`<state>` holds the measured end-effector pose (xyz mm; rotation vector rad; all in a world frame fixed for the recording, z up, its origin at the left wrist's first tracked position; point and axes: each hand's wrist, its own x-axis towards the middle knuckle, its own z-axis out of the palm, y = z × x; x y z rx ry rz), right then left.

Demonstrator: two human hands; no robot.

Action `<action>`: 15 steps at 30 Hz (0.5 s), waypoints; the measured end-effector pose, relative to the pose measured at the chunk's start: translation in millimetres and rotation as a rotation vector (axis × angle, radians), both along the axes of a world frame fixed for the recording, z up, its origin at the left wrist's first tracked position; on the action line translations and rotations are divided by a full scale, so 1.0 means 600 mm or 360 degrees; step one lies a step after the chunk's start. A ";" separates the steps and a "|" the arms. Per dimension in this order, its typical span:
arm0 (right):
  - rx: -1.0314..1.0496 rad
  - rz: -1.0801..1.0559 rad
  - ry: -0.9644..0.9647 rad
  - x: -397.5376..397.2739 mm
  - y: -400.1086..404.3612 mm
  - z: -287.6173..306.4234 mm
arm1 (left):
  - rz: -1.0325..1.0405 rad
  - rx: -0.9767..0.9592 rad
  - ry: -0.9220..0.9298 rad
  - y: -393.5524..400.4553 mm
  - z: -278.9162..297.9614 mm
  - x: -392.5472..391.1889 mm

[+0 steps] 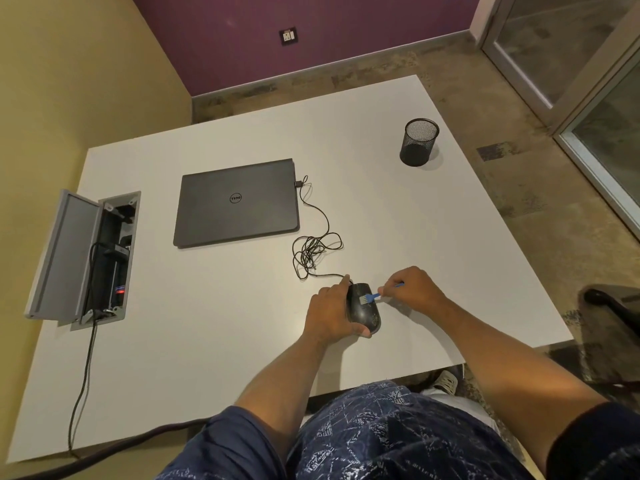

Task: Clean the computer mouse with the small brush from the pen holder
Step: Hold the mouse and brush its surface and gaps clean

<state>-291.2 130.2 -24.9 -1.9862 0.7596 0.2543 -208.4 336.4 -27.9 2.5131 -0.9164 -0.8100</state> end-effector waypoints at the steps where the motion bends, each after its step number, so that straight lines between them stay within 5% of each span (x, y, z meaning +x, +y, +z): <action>1: -0.0017 0.0007 0.0003 0.001 0.002 -0.001 | 0.0000 0.0001 -0.0001 0.000 0.000 0.000; 9: -0.0146 -0.0086 -0.0027 0.021 0.014 -0.003 | 0.0001 0.0004 -0.0019 0.000 0.000 -0.002; 15: 0.0056 0.0000 0.0080 0.012 -0.011 0.003 | -0.0015 0.0022 -0.0021 0.000 0.001 -0.001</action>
